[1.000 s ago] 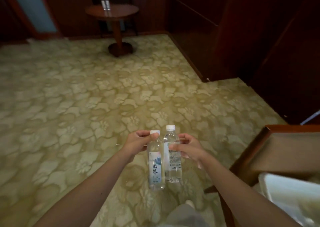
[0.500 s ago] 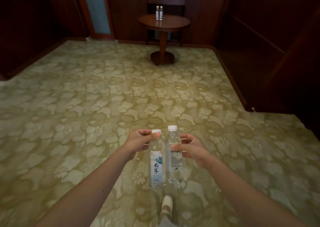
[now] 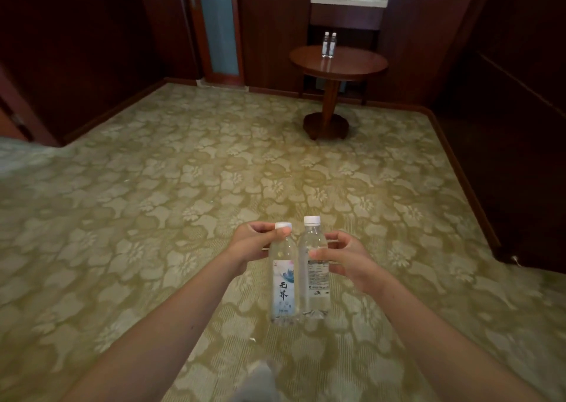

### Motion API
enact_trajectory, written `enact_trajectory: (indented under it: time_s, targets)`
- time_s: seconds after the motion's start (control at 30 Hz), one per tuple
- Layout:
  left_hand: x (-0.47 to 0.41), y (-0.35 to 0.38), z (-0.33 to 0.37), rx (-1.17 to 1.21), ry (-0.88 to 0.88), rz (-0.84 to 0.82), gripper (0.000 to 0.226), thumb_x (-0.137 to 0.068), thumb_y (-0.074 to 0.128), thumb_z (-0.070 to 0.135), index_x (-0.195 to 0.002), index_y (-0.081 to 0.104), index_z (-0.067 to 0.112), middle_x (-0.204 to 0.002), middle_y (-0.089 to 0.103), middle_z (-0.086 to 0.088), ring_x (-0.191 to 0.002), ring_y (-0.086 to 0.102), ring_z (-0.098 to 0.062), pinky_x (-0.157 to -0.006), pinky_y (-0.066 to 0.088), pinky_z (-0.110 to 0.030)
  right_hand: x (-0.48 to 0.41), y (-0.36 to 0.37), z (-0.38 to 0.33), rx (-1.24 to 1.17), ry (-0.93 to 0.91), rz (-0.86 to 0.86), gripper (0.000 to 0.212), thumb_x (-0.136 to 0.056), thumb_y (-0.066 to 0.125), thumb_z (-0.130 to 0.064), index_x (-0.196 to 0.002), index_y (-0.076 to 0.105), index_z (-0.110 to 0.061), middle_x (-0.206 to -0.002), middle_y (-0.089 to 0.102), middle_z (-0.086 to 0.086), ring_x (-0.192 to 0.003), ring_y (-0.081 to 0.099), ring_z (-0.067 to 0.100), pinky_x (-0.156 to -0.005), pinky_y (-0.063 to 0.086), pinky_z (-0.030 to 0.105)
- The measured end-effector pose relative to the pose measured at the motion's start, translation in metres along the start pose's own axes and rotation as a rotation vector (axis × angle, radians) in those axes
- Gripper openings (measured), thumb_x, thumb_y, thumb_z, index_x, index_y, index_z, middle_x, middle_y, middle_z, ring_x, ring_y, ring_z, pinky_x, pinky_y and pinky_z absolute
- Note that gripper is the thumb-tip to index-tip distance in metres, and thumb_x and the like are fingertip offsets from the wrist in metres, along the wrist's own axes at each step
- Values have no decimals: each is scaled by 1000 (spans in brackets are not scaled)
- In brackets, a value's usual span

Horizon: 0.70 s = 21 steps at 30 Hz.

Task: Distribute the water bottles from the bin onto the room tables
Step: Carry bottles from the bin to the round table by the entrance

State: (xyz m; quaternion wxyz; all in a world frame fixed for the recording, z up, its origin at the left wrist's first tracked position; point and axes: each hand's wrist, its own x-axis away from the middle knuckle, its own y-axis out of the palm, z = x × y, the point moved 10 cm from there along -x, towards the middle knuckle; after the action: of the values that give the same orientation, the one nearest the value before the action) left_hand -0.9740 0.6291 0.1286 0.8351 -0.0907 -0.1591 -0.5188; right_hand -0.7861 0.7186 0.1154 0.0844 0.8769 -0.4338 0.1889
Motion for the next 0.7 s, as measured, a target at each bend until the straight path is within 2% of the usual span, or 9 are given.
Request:
enact_trajectory:
  time_s: [0.1, 0.27, 0.4, 0.57, 0.7]
  targets:
    - [-63, -1, 17, -5, -2, -12, 45, -72, 85, 30, -110, 71, 9, -100, 76, -7, -93, 73, -20, -78, 60, -33, -59, -10, -21, -12, 2, 8, 51, -66, 88, -8, -112, 65, -11, -112, 71, 13, -99, 72, 28, -81, 61, 38]
    - [-186, -5, 59, -2, 5, -57, 56, -64, 86, 35, -112, 70, 11, -102, 76, -6, -90, 74, -17, -69, 57, -26, -167, -28, -69, -26, 0, 63, 52, -68, 86, -5, -113, 62, -10, -112, 70, 12, -100, 71, 27, -77, 60, 33]
    - [-278, 0, 109, -35, 0, -109, 48, -70, 85, 29, -111, 69, 11, -98, 77, -3, -90, 74, -17, -72, 59, -28, -246, -48, -111, -61, -3, 107, 50, -70, 84, -3, -114, 61, -8, -112, 71, 12, -97, 72, 26, -73, 59, 30]
    - [-374, 21, 165, -94, 18, -185, 43, -71, 84, 29, -108, 70, 12, -97, 77, -1, -91, 74, -16, -74, 59, -27, -327, -83, -153, -82, -8, 177, 54, -66, 87, -9, -114, 63, -12, -110, 73, 10, -98, 73, 26, -90, 59, 43]
    - [-447, 42, 194, -109, 17, -204, 40, -73, 83, 29, -107, 70, 11, -97, 77, -2, -92, 74, -19, -77, 60, -30, -390, -116, -185, -87, -12, 187, 65, -53, 89, -18, -113, 63, -12, -110, 73, 9, -99, 72, 26, -90, 59, 43]
